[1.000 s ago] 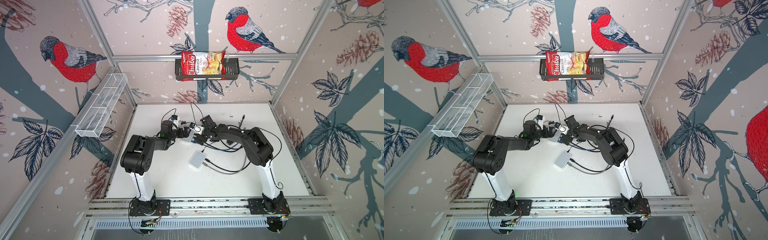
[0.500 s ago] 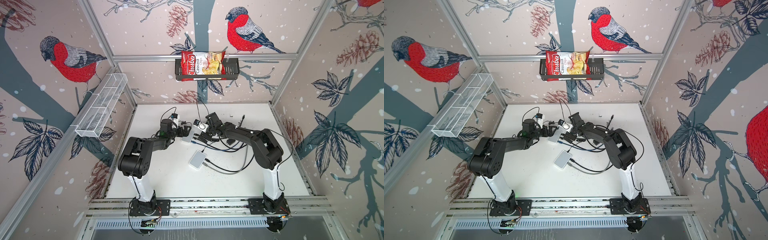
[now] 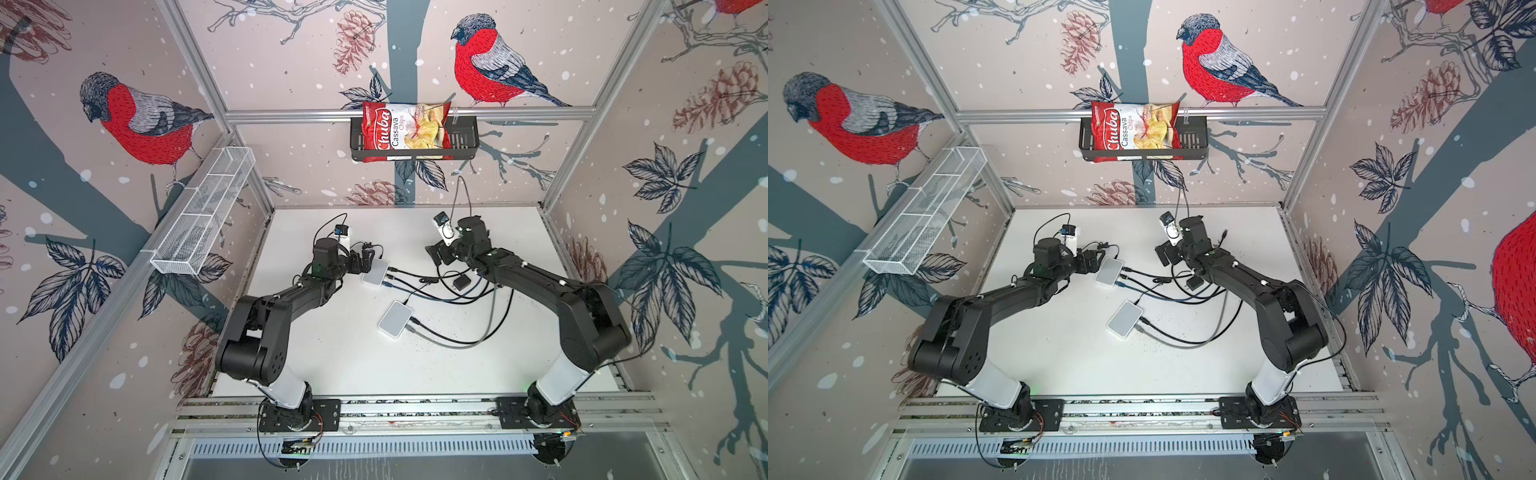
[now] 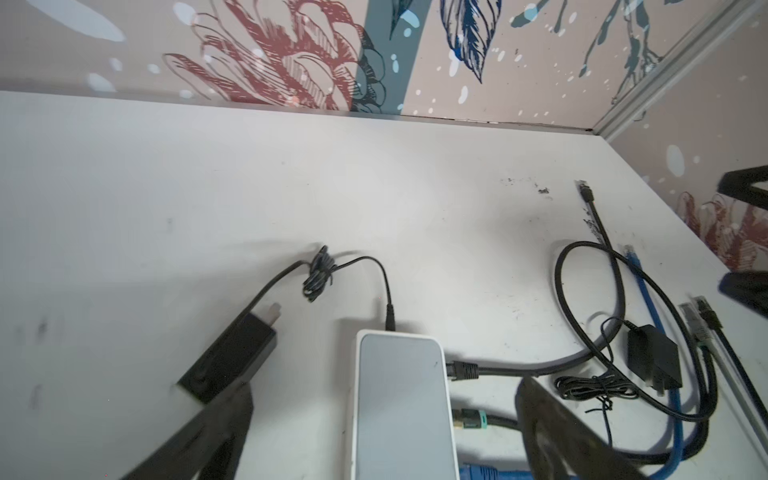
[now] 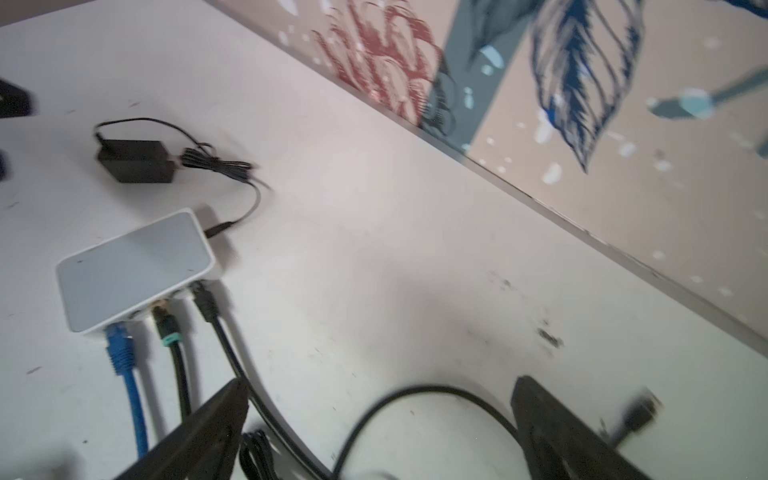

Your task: Insert the plug into the switch port

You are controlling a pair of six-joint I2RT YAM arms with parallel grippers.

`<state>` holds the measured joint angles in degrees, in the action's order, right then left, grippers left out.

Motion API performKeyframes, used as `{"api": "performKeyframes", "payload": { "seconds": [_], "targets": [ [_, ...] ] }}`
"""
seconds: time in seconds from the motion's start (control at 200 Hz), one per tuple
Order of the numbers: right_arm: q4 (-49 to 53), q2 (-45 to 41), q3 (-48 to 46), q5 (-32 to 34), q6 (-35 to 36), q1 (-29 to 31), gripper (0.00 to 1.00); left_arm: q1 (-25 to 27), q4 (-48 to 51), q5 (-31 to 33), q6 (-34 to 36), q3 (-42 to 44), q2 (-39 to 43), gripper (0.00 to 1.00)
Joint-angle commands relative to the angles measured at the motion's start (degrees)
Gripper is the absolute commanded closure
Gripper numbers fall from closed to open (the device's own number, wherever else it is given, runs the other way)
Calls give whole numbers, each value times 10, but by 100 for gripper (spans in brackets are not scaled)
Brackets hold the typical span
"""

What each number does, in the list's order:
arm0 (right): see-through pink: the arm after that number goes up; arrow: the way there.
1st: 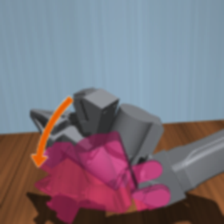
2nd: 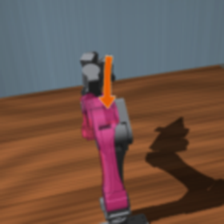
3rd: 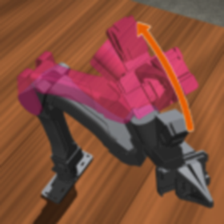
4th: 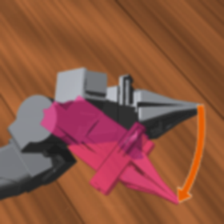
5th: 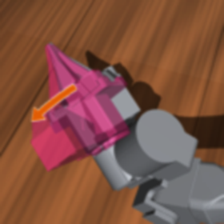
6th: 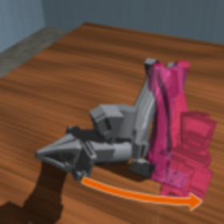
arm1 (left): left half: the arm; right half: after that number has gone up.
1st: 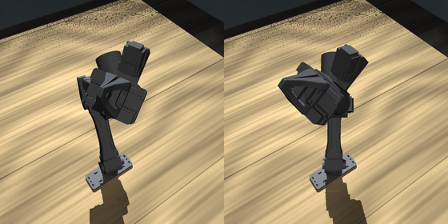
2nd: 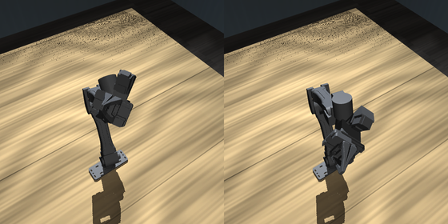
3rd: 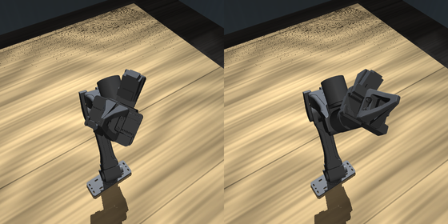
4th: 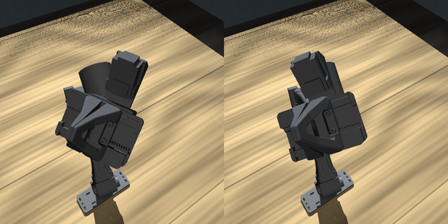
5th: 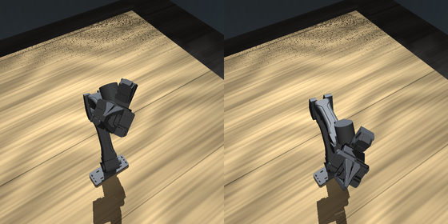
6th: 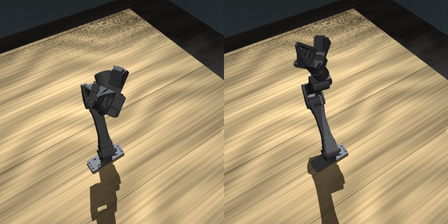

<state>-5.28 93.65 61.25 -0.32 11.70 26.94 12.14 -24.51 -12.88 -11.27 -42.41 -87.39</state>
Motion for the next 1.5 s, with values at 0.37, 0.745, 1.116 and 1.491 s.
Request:
{"api": "performKeyframes", "payload": {
  "seconds": [0.37,0.745,1.116,1.491],
  "targets": [
    [-351,-170,-388,79,-133,-187,0,-26,-164,364,49,277,242,3],
    [-475,-71,-383,126,-139,-232,0,-74,-301,308,94,208,34,3],
    [-680,-62,-491,102,-155,-254,0,-113,-518,259,76,310,-5,3],
    [-629,-77,-477,101,-158,-254,1,-113,-535,246,90,306,-19,3]
  ]
}}
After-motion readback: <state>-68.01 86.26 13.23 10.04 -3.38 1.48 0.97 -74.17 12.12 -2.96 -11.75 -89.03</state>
